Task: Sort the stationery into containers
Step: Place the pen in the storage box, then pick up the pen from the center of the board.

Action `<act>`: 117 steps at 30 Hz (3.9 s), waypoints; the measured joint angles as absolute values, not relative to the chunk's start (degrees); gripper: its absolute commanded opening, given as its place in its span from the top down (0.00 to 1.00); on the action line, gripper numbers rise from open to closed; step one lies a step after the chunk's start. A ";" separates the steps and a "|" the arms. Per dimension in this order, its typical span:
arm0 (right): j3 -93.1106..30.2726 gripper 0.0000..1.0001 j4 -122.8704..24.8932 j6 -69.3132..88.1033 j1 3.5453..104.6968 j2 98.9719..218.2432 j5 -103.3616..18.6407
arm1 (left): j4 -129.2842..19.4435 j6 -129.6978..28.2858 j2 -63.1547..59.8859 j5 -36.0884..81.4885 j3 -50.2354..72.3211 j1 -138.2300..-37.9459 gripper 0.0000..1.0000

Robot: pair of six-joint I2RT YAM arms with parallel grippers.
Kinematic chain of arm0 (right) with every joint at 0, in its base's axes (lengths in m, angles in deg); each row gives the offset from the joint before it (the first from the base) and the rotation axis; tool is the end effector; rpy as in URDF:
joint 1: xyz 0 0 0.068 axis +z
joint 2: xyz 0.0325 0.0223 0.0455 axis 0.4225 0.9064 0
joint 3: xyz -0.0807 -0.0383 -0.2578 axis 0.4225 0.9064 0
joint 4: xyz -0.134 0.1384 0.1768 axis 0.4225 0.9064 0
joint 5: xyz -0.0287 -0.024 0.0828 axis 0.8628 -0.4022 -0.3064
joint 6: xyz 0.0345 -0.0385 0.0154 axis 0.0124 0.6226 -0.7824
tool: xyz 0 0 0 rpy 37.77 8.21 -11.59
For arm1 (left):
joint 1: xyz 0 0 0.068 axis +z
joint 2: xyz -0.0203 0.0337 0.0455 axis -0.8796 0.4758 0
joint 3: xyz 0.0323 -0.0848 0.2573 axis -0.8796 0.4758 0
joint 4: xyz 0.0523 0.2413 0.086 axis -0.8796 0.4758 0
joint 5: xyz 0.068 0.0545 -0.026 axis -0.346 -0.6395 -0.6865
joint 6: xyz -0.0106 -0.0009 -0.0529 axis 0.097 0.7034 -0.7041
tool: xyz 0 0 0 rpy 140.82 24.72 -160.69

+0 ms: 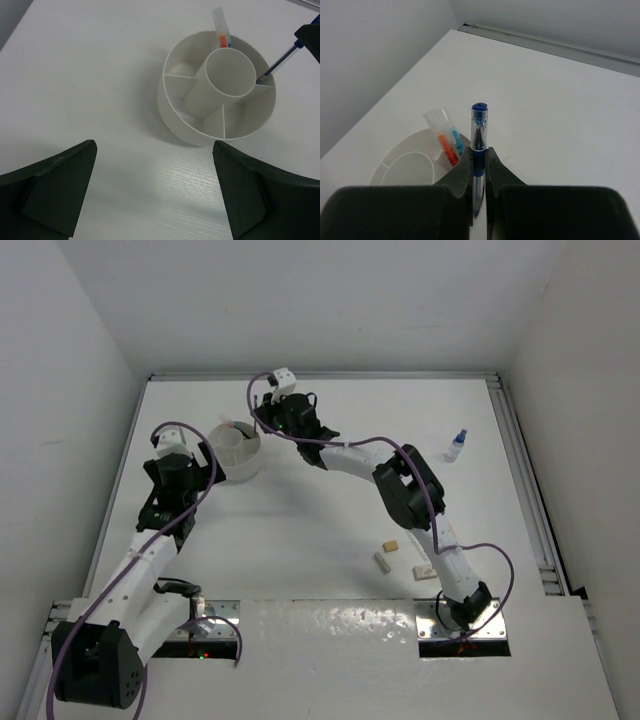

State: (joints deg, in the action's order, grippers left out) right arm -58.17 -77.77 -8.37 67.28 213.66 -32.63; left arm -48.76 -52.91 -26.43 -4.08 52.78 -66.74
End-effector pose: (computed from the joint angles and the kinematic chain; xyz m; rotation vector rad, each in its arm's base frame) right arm 0.4125 0.3734 0.1996 -0.2392 1.7231 0.8430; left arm 0.2015 -0.0067 0.2451 -0.3537 1.9401 0.1068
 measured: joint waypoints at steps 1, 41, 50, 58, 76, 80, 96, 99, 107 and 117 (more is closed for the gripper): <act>-58.00 1.00 -77.77 -8.13 67.39 213.66 -32.37 | -48.78 -52.91 -26.43 -4.11 52.80 -66.74 0.00; -57.30 0.78 -76.48 -4.52 70.90 217.40 -29.57 | -53.79 -50.94 -26.41 -2.88 52.91 -65.99 0.00; -54.72 0.74 -76.57 -4.72 70.90 213.79 -29.35 | -54.29 -50.92 -26.43 -2.16 52.91 -65.99 0.00; -50.81 0.68 -78.99 -4.89 70.88 208.53 -29.09 | -54.31 -50.90 -26.50 -1.57 52.91 -65.99 0.00; -31.11 0.61 -32.04 2.34 53.73 172.42 -28.63 | -57.20 -48.58 -27.48 6.47 53.67 -65.99 0.00; -29.48 0.51 -19.96 4.94 50.14 174.80 -22.64 | -57.83 -48.38 -27.11 8.92 53.67 -65.99 0.00; -35.75 0.52 -6.84 15.78 38.12 188.24 -21.97 | -57.22 -46.94 -27.02 16.00 53.61 -65.99 0.00; -35.36 0.53 -8.72 17.64 36.33 188.81 -24.59 | -57.11 -46.92 -26.80 16.61 53.50 -65.99 0.00; -34.24 0.59 -13.64 21.20 35.50 193.69 -28.96 | -56.65 -46.90 -26.43 17.05 53.02 -65.99 0.00; -34.61 0.83 -14.84 22.82 34.43 195.17 -31.87 | -56.50 -46.90 -26.41 16.99 52.67 -65.99 0.00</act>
State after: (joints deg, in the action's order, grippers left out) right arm -34.61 -14.84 22.82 34.43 195.17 -31.87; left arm -56.50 -46.90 -26.41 16.99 52.67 -65.99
